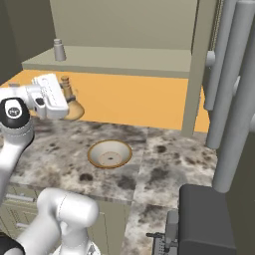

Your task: Retrieve the bottle and the shaker from the cabinet and place them next to the mixing bowl on the counter. Then add garlic from the fridge to the mixing bowl.

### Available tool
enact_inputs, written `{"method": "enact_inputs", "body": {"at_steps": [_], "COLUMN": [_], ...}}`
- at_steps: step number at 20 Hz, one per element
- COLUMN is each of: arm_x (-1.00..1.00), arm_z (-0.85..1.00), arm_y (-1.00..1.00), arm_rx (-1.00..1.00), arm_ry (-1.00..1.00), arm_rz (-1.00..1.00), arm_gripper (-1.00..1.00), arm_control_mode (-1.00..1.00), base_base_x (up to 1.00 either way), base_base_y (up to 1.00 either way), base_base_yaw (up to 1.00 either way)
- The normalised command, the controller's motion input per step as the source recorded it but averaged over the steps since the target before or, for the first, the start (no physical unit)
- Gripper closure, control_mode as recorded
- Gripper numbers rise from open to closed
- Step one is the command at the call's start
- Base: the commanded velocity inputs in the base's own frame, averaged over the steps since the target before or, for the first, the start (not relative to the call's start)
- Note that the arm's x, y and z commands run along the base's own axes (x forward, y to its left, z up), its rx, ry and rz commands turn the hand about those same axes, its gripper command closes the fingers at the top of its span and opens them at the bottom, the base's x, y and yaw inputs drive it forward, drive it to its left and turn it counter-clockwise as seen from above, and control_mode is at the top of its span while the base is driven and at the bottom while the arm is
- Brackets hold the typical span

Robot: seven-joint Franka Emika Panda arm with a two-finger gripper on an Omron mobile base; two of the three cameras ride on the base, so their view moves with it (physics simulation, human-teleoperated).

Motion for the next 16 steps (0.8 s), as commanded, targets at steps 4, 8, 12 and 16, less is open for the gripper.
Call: {"method": "enact_inputs", "body": {"at_steps": [4,8,12,16], "arm_x": [0.39,0.43,0.38,0.35], "arm_z": [-0.62,-0.51,-0.61,-0.65], "arm_y": [0.28,0.0,0.18,0.22], "arm_rx": [0.01,0.07,0.02,0.0], "arm_ry": [0.11,0.06,0.0,0.0], "arm_rz": [-0.08,-0.08,-0.06,-0.06], "arm_gripper": [1.0,1.0,1.0,1.0], "arm_control_mode": [-1.0,-1.0,-1.0,-1.0], "base_base_x": [0.0,0.0,0.0,0.0], "base_base_y": [0.0,0.0,0.0,0.0], "base_base_yaw": [0.0,0.0,0.0,0.0]}}
